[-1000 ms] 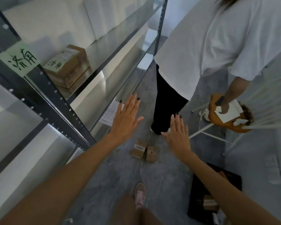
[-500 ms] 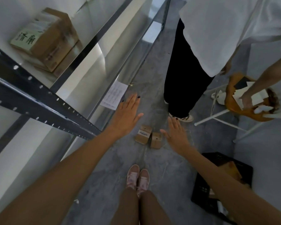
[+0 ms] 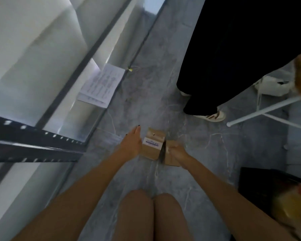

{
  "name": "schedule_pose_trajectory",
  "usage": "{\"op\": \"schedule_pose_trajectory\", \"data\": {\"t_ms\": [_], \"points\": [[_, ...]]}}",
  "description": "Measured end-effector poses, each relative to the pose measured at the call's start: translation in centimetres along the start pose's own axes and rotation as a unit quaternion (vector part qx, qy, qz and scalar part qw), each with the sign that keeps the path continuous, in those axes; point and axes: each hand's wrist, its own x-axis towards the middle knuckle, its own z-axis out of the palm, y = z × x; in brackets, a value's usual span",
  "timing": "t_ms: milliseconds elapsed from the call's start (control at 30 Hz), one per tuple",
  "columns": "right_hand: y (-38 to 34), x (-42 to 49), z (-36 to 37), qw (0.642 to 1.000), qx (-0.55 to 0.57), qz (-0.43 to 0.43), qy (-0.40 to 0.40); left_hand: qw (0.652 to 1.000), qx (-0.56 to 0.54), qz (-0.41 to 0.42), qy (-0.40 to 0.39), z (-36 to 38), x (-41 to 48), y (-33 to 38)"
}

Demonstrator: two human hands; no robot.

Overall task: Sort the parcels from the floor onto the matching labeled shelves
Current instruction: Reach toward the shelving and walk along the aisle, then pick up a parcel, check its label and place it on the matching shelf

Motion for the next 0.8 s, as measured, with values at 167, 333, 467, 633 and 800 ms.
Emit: {"op": "schedule_pose_trajectory", "data": {"t_ms": [167,333,467,633,800], "points": [[5.4,13.4,6.5,0.995,0.024,0.041,-0.085,0.990,-0.091,-0.059,-0.092,11.1,10.2,-6.9],[7.8,20.3,10.5,0.994,0.023,0.054,-0.089,0.952,-0.258,-0.131,-0.103,17.0,16.3,-10.3],[8.7,20.8,11.3,0.993,0.104,0.030,-0.055,0.911,-0.358,-0.183,-0.088,18.5,16.8,-10.0],[6.6,14.7,8.5,0.991,0.126,-0.003,-0.050,0.910,-0.358,-0.190,-0.083,12.8,12.4,-7.4],[0.8,2.0,1.7,0.990,0.120,-0.064,-0.041,0.879,-0.444,-0.168,-0.039,2.0,2.7,0.3]]}}
